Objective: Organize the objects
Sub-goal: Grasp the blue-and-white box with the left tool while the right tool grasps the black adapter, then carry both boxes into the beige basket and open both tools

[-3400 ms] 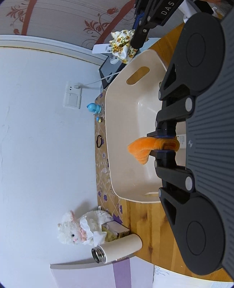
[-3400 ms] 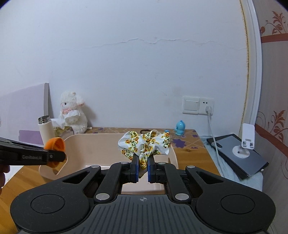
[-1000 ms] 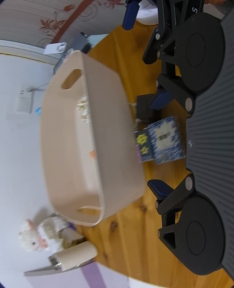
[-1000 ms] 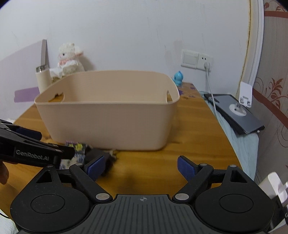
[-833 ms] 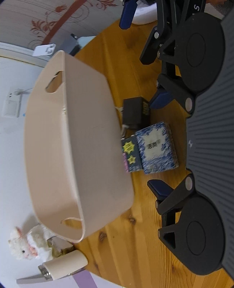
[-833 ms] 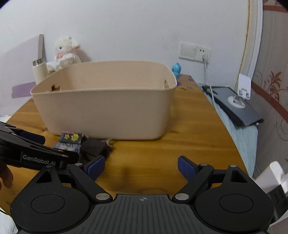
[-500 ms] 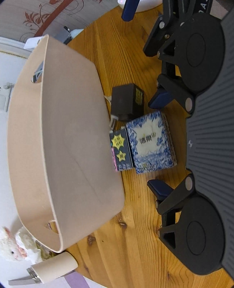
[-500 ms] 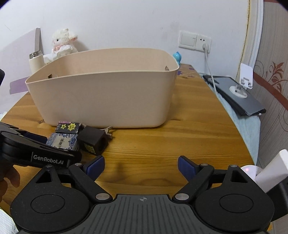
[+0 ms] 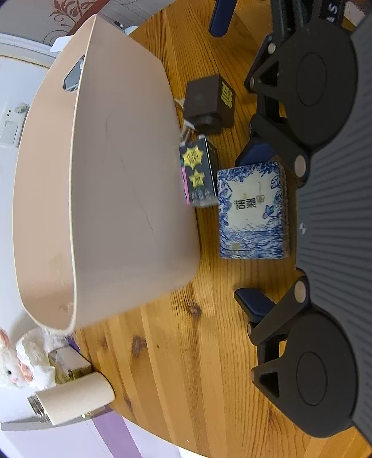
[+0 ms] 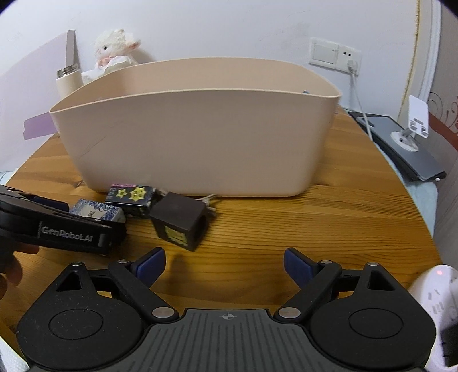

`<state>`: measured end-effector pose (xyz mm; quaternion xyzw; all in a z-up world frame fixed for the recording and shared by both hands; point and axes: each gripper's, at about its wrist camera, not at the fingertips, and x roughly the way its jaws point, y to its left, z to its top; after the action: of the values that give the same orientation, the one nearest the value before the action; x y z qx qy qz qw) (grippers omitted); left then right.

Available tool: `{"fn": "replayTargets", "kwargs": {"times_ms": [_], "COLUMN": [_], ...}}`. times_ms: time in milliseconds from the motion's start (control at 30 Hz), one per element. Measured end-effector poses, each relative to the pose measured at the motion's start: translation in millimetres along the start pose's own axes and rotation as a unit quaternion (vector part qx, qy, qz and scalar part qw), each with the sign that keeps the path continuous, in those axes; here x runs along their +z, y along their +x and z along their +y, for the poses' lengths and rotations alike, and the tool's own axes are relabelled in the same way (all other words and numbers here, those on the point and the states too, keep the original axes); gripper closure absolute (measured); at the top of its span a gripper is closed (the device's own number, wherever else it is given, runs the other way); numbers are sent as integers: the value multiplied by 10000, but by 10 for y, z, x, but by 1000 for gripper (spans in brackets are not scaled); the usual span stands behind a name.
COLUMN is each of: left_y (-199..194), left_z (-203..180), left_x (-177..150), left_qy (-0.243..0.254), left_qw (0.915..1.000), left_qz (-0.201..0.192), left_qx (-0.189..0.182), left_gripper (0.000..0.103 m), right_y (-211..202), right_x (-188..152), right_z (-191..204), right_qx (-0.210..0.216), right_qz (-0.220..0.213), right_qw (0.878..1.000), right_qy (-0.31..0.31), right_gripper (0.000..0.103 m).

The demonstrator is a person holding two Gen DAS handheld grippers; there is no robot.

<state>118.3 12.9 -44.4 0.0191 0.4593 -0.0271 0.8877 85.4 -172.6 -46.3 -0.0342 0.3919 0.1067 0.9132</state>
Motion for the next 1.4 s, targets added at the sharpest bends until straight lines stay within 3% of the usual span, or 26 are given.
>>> {"fn": "replayTargets", "kwargs": {"times_ms": [467, 600, 633, 733, 1067, 1400], "left_y": [-19, -55, -71, -136, -199, -487], "left_z": [295, 255, 245, 197, 178, 89], "left_x": [-15, -55, -65, -84, -144, -154], "left_qy": [-176, -136, -124, -52, -78, 27], "left_qw": [9998, 9998, 9999, 10000, 9999, 9991], "left_qz": [88, 16, -20, -84, -81, -425], "left_qx": [92, 107, 91, 12, -69, -89], "left_gripper": [11, 14, 20, 38, 39, 39], "right_y": [282, 276, 266, 227, 26, -296], "right_x": [92, 69, 63, 54, -71, -65], "right_z": [214, 251, 265, 286, 237, 173], "right_qx": [-102, -154, -176, -141, 18, -8], "right_qz": [-229, -291, -321, -357, -379, -756], "right_qw": [9993, 9993, 9992, 9992, 9992, 9969], "right_qy": [284, 167, 129, 76, 112, 208], "right_gripper": [13, 31, 41, 58, 62, 62]}}
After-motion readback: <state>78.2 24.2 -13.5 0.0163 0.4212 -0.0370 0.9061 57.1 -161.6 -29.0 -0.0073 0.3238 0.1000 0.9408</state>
